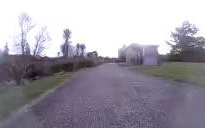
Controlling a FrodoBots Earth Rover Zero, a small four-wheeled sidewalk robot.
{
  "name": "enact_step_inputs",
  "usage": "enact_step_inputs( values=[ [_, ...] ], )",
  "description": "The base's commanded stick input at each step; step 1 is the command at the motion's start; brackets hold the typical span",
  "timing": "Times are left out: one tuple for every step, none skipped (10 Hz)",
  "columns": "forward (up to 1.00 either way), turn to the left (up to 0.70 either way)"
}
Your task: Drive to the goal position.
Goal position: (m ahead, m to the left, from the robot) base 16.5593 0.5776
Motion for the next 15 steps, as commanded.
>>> enact_step_inputs(
  values=[
    [0.85,0.0],
    [0.85,0.0],
    [0.85,0.0],
    [0.85,0.0],
    [0.85,0.0],
    [0.85,0.0],
    [0.85,0.0],
    [0.85,0.0],
    [0.85,0.0],
    [0.85,0.0],
    [0.85,0.0],
    [0.85,0.0],
    [0.85,0.0],
    [0.85,0.0],
    [0.85,0.0]
  ],
)
